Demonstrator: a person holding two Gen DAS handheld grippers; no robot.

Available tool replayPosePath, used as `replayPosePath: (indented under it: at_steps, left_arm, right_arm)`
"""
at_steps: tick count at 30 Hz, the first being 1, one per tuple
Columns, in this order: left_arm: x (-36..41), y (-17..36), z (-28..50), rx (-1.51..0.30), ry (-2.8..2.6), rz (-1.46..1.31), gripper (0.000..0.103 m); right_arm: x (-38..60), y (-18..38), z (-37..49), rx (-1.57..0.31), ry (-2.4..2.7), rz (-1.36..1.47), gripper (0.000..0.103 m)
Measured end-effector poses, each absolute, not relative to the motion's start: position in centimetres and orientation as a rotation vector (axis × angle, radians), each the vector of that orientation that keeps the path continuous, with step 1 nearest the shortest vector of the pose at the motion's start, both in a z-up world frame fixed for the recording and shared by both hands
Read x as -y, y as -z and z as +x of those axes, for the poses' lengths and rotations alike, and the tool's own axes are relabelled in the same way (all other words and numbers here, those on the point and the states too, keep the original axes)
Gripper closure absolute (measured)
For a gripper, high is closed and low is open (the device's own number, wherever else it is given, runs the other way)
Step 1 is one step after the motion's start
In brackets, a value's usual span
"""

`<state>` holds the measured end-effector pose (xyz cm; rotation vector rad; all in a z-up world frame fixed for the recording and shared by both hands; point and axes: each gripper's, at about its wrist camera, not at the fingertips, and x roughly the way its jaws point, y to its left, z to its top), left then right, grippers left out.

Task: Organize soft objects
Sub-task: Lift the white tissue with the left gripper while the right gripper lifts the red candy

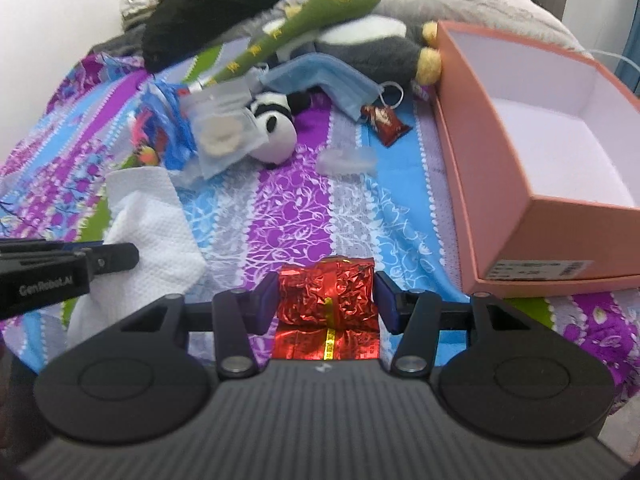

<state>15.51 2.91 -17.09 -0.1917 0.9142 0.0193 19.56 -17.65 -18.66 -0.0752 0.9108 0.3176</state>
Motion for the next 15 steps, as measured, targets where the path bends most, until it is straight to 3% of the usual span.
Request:
replayPosePath:
  at_steps: [15]
  left_arm:
    - [-1.9, 8.6, 8.8, -0.745, 0.004, -0.249, 0.093]
  right_arm:
    - [19.2, 10.6, 13.0, -0.779, -0.362, -0.035, 0.049]
